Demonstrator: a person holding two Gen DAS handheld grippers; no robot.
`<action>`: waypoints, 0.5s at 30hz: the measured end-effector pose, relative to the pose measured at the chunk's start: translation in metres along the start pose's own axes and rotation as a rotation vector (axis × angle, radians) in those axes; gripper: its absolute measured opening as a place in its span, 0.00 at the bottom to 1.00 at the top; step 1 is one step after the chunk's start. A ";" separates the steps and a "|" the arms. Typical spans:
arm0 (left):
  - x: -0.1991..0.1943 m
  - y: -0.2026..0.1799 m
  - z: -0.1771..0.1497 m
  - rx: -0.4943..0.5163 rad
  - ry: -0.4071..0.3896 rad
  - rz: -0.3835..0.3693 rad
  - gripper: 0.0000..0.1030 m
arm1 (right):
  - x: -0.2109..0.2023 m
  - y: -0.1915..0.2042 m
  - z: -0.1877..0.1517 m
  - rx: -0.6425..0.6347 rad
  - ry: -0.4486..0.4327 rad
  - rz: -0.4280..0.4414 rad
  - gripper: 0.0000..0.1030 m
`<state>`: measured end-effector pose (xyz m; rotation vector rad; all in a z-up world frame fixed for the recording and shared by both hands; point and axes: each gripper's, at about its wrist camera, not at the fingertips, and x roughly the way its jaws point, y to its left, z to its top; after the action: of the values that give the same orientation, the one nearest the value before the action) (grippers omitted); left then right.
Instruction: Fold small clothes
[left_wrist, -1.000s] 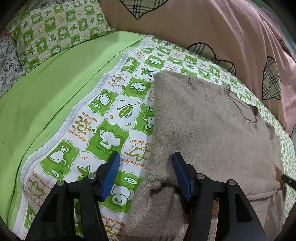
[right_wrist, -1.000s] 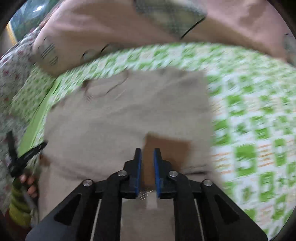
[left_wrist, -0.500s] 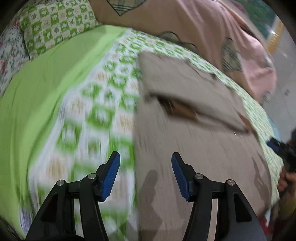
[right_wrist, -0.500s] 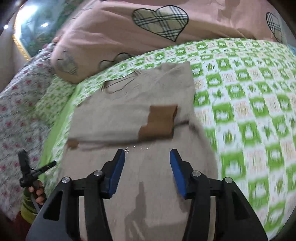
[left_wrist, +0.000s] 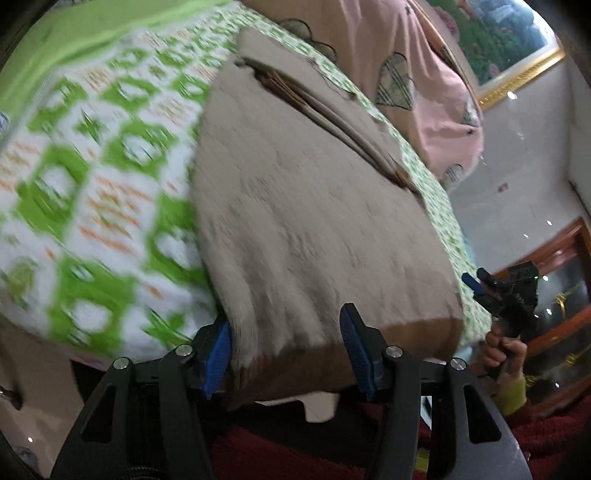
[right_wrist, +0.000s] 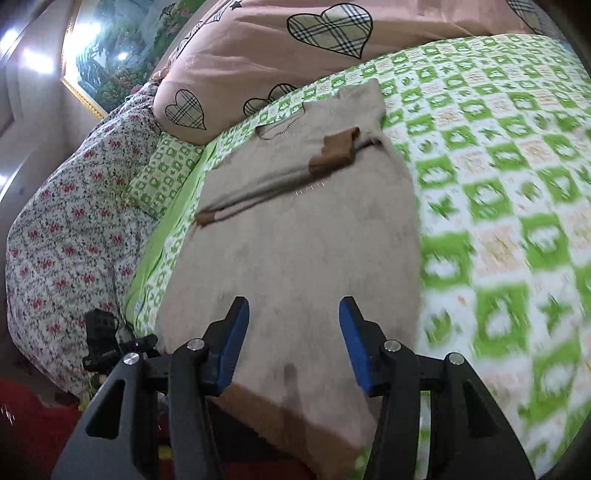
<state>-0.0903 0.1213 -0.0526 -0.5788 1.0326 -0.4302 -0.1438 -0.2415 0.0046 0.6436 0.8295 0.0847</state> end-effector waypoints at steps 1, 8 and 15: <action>0.002 -0.001 -0.003 0.003 0.013 -0.014 0.51 | -0.006 -0.001 -0.004 -0.003 -0.002 0.002 0.51; 0.006 0.006 -0.005 0.016 0.041 -0.051 0.40 | -0.026 -0.027 -0.043 0.053 0.070 0.026 0.51; 0.012 0.010 -0.008 0.081 0.131 -0.083 0.39 | 0.010 -0.022 -0.062 0.054 0.133 0.167 0.53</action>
<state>-0.0911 0.1199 -0.0696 -0.5278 1.1132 -0.5865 -0.1847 -0.2253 -0.0446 0.7639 0.9075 0.2599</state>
